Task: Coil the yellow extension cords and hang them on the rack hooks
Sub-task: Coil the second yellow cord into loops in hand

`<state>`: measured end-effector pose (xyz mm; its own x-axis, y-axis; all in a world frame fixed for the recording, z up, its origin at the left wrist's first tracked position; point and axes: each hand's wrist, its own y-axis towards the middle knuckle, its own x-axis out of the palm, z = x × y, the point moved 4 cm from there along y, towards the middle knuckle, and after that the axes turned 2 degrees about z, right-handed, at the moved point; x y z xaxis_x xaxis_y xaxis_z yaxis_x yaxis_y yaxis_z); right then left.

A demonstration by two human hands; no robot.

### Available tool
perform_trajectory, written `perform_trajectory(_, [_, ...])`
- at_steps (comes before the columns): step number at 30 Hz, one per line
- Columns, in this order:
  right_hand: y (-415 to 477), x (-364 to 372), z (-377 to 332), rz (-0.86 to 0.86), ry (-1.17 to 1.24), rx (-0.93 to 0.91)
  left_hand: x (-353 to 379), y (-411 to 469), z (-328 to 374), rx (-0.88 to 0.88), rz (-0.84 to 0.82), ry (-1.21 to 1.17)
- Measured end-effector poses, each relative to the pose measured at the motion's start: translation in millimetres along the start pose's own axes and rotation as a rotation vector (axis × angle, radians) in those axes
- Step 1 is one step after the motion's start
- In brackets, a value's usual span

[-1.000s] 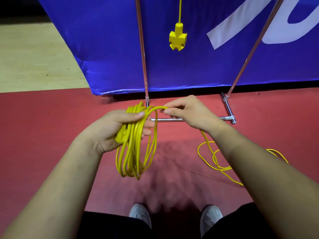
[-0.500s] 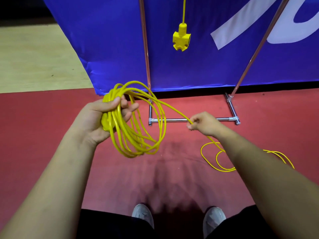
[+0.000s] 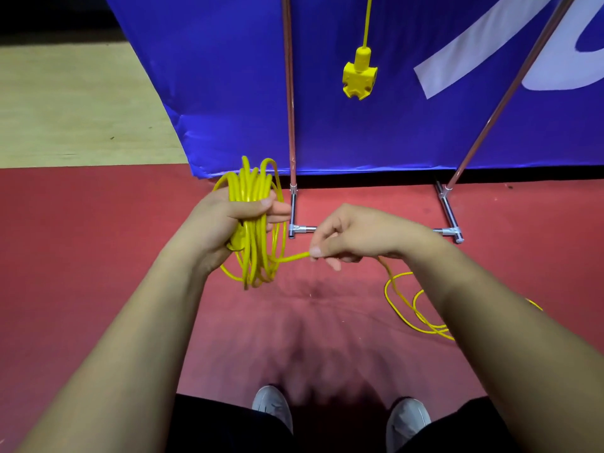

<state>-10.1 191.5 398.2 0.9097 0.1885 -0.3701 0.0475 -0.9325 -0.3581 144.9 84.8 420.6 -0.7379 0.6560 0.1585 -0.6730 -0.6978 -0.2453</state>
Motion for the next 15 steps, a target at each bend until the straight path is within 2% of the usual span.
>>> perform_trajectory(2, [-9,-5,-19,-0.022,0.158,-0.103,6,-4,-4,-0.03,-0.086,0.091])
perform_trajectory(4, [-9,-18,-22,0.128,0.264,-0.163,13,-8,-7,-0.073,-0.193,0.158])
perform_trajectory(6, [-7,-28,-14,0.22,0.339,-0.185,18,-11,-5,-0.09,-0.284,0.118])
perform_trajectory(8, [-4,-31,2,0.213,0.378,-0.192,21,-10,0,-0.075,-0.327,-0.013])
perform_trajectory(10, [1,-34,29,0.209,0.33,-0.155,20,-8,1,-0.07,-0.282,-0.149])
perform_trajectory(14, [4,-40,83,0.255,0.014,0.017,18,-6,4,-0.058,-0.262,-0.241])
perform_trajectory(15, [3,-37,89,0.214,0.051,0.067,17,-6,4,-0.058,-0.259,-0.246])
